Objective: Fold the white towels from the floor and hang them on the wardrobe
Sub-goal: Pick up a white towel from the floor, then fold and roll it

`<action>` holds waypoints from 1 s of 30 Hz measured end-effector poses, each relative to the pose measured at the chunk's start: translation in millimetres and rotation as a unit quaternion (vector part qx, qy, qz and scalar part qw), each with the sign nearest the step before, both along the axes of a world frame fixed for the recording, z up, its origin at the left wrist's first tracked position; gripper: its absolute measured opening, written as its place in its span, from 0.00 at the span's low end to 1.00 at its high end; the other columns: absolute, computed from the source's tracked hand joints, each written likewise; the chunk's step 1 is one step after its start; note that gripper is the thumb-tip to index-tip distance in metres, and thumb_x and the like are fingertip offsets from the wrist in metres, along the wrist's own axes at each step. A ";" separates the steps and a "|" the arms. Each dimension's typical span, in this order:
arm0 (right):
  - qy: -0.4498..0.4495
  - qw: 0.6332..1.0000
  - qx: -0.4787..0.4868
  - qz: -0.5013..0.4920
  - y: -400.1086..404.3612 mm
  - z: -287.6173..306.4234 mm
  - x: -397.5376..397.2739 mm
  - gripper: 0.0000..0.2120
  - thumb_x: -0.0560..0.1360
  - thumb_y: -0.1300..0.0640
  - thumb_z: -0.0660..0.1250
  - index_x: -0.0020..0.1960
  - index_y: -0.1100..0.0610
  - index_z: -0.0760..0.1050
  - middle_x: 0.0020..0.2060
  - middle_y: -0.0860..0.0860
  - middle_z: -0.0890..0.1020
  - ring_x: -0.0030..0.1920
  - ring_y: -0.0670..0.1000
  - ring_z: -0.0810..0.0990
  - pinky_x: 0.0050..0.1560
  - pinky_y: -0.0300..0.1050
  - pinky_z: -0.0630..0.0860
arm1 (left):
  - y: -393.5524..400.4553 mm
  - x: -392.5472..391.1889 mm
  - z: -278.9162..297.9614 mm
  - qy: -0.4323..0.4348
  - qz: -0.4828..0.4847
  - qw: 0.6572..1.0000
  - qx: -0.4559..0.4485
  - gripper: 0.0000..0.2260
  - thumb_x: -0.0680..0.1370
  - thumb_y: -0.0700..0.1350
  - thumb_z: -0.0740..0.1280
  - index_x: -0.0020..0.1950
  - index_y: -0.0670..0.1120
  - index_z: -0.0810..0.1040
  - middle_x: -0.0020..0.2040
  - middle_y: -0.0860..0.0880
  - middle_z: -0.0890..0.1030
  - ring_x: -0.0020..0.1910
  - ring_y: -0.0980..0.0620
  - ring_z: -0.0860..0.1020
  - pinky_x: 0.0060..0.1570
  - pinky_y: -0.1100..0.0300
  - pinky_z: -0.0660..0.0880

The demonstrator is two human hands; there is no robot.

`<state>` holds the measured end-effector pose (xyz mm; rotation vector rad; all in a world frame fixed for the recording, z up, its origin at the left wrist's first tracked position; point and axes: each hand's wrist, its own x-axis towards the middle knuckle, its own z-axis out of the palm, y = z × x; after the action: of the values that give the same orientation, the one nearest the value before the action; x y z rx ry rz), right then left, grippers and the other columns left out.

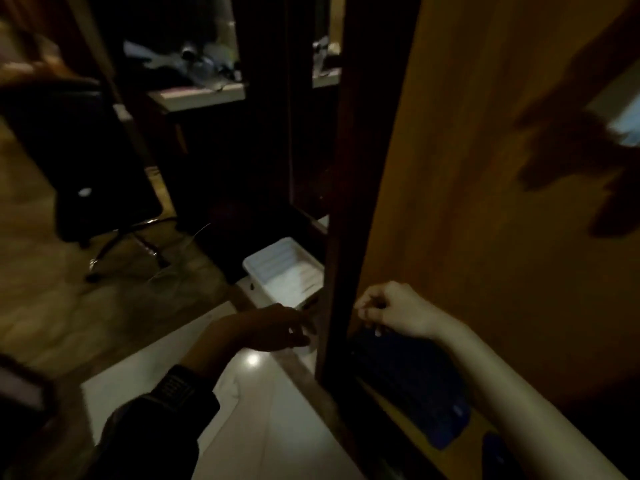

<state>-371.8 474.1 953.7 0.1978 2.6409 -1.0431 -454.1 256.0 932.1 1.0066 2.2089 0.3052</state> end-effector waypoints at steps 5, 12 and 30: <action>-0.052 0.998 -0.039 0.004 -80.5 -58.5 -26.2 0.05 0.77 0.65 0.64 0.50 0.59 0.77 0.34 0.51 0.80 0.29 0.44 0.77 0.32 0.33 0.74 | -98.8 -8.9 -61.8 -0.056 0.096 0.994 -0.013 0.16 0.82 0.50 0.60 0.69 0.51 0.71 0.63 0.49 0.78 0.57 0.52 0.78 0.57 0.61 0.72; -0.093 0.993 -0.068 -0.028 -223.5 -136.3 -78.1 0.06 0.77 0.66 0.64 0.52 0.63 0.77 0.32 0.56 0.80 0.25 0.40 0.77 0.29 0.30 0.72 | -259.8 -30.5 -149.7 -0.113 0.214 0.970 0.030 0.14 0.81 0.49 0.62 0.66 0.51 0.75 0.59 0.47 0.79 0.51 0.56 0.76 0.51 0.64 0.70; -0.240 0.968 -0.044 -0.056 -433.6 -475.5 -166.5 0.10 0.75 0.66 0.64 0.53 0.62 0.81 0.47 0.59 0.83 0.39 0.48 0.80 0.38 0.34 0.75 | -442.6 -94.8 -464.2 -0.189 0.409 0.892 0.005 0.14 0.81 0.47 0.60 0.64 0.47 0.76 0.57 0.44 0.80 0.52 0.48 0.79 0.49 0.59 0.73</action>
<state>-538.3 40.4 478.2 0.5153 2.1642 -0.9943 -548.8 -186.7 467.9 -0.0572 2.1381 0.8081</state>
